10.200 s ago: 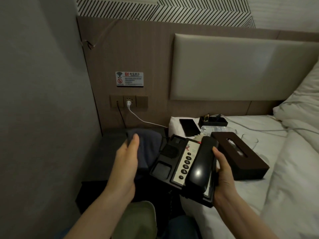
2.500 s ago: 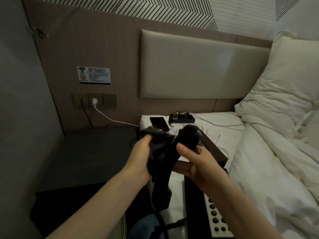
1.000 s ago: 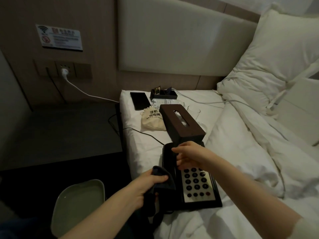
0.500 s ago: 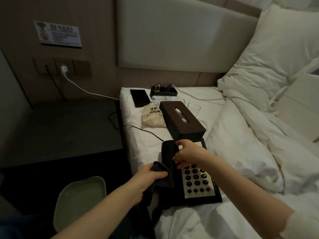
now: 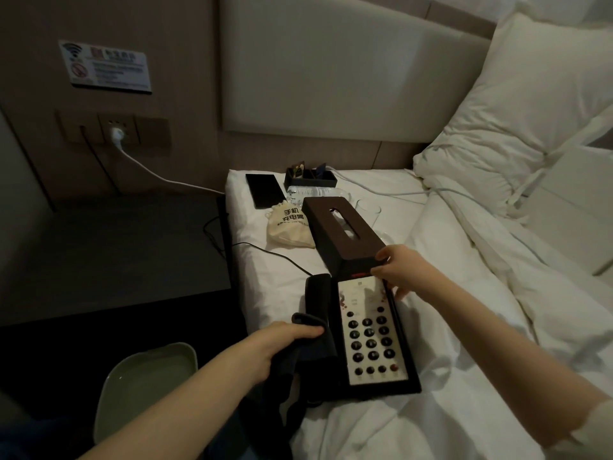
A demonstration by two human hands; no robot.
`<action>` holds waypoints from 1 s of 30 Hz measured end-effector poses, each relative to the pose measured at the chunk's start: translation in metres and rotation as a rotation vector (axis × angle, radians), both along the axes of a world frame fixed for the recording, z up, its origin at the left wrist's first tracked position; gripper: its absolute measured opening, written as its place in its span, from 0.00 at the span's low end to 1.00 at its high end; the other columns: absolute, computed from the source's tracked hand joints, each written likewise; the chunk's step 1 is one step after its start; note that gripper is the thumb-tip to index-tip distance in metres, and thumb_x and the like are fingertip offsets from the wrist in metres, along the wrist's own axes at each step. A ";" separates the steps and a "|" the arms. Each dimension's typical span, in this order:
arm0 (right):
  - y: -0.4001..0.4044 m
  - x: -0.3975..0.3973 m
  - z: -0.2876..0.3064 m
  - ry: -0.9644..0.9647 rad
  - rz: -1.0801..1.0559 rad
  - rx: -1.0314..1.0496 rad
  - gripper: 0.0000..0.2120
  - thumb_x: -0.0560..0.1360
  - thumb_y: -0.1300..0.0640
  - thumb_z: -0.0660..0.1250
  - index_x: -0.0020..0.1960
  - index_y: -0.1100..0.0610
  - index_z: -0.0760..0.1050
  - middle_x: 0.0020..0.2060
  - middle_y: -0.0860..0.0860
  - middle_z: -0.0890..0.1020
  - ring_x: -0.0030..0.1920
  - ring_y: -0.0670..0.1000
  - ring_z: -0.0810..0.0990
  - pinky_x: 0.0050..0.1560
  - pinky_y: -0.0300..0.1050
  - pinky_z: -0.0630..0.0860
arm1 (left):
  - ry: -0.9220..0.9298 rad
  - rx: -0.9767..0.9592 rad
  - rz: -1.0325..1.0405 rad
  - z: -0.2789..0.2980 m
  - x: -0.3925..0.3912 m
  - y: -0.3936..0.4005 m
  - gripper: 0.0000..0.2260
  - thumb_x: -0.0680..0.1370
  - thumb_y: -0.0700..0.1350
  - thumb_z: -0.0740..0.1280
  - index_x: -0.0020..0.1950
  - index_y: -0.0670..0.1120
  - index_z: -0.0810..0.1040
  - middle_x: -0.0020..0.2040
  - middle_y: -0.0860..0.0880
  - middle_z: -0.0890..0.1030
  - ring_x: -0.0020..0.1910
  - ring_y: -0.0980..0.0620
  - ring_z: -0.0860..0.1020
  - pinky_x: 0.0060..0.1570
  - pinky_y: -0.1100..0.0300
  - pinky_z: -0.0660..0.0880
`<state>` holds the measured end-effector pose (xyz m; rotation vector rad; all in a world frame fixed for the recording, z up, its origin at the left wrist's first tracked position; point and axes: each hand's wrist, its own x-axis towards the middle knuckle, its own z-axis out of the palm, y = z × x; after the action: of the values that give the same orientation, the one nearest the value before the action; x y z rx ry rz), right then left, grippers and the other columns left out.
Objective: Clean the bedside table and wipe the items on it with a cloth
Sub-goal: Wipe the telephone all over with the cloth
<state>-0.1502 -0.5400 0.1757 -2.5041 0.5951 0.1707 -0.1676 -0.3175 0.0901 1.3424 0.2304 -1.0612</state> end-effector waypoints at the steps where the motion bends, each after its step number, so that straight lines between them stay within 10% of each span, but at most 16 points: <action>1: -0.003 -0.001 -0.001 0.007 -0.001 -0.032 0.23 0.77 0.59 0.67 0.70 0.60 0.68 0.47 0.56 0.78 0.36 0.52 0.80 0.24 0.41 0.76 | 0.035 -0.001 -0.011 0.001 0.001 -0.001 0.08 0.73 0.43 0.72 0.48 0.40 0.82 0.42 0.41 0.85 0.39 0.46 0.83 0.46 0.54 0.78; 10: -0.008 -0.005 -0.013 0.202 0.078 -0.276 0.12 0.77 0.52 0.65 0.54 0.59 0.74 0.51 0.55 0.81 0.46 0.52 0.79 0.49 0.45 0.79 | 0.099 0.021 -0.002 0.007 0.006 -0.004 0.05 0.75 0.40 0.70 0.43 0.39 0.81 0.36 0.41 0.84 0.31 0.46 0.83 0.41 0.56 0.79; 15: -0.010 -0.011 -0.025 0.244 0.130 -0.284 0.17 0.79 0.49 0.60 0.62 0.59 0.74 0.56 0.55 0.80 0.54 0.54 0.79 0.54 0.44 0.75 | 0.123 -0.062 0.035 0.007 0.000 -0.005 0.09 0.74 0.40 0.70 0.36 0.38 0.84 0.37 0.40 0.84 0.30 0.45 0.83 0.35 0.56 0.80; 30: -0.005 -0.022 -0.018 0.155 0.044 0.457 0.33 0.73 0.42 0.69 0.74 0.42 0.61 0.59 0.45 0.77 0.57 0.50 0.78 0.51 0.45 0.78 | -0.058 -0.132 0.076 0.024 -0.011 0.007 0.13 0.68 0.41 0.76 0.51 0.41 0.82 0.44 0.40 0.85 0.40 0.46 0.85 0.37 0.57 0.81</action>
<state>-0.1721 -0.5454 0.1579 -2.0724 0.4963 0.4663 -0.1782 -0.3108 0.1136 1.2344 0.1644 -0.9560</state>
